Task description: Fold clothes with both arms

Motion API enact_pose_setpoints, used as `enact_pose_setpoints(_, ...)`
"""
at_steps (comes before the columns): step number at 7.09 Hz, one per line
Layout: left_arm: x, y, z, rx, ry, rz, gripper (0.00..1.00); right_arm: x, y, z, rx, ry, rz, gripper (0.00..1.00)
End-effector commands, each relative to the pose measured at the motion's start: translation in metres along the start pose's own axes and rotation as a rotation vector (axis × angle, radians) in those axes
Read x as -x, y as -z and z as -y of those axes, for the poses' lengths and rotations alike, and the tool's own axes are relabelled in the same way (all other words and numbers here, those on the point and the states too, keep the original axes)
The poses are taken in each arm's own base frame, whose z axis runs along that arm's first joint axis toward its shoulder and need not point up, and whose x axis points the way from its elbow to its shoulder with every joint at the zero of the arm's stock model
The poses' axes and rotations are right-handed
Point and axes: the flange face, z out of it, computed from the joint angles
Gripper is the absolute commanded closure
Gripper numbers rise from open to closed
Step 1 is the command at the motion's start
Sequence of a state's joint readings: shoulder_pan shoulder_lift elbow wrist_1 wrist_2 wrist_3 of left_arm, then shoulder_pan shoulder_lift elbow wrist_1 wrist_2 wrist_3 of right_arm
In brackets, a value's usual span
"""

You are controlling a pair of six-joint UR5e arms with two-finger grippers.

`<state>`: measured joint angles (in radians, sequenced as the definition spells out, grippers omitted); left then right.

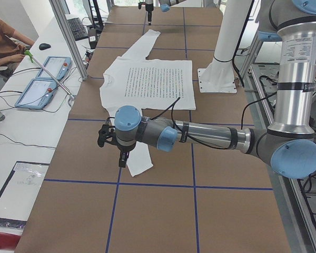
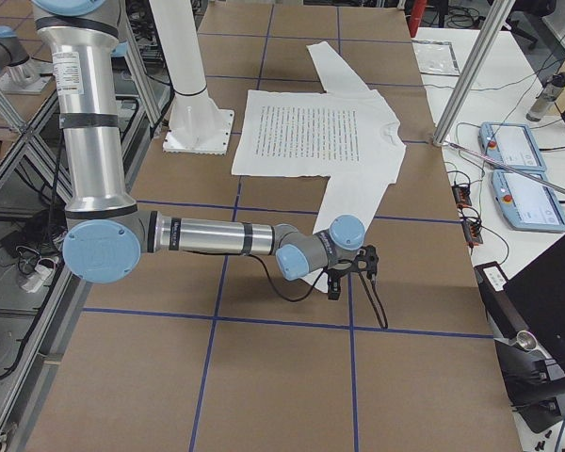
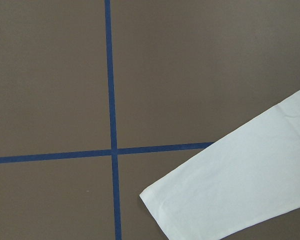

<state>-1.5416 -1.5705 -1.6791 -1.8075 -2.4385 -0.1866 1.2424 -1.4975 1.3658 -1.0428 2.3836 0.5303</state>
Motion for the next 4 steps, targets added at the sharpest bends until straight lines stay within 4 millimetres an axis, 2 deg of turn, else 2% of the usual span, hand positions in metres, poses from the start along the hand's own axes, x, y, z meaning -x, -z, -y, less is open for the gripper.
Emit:
enact_pose_setpoints(1, 0.0, 0.0, 0.001, -0.007, -0.01, -0.002, 0.0, 0.002, -0.026, -0.007, -0.029, -0.077, 0.039, 0.07)
enact_pose_setpoints(3, -0.001, 0.0, 0.003, -0.01, -0.015, 0.002, 0.01, -0.008, -0.04, -0.006, -0.025, -0.089, -0.001, 0.11)
enact_pose_setpoints(4, -0.001, 0.0, 0.003, -0.01, -0.017, 0.002, 0.01, -0.002, -0.037, -0.002, -0.036, -0.083, -0.002, 0.17)
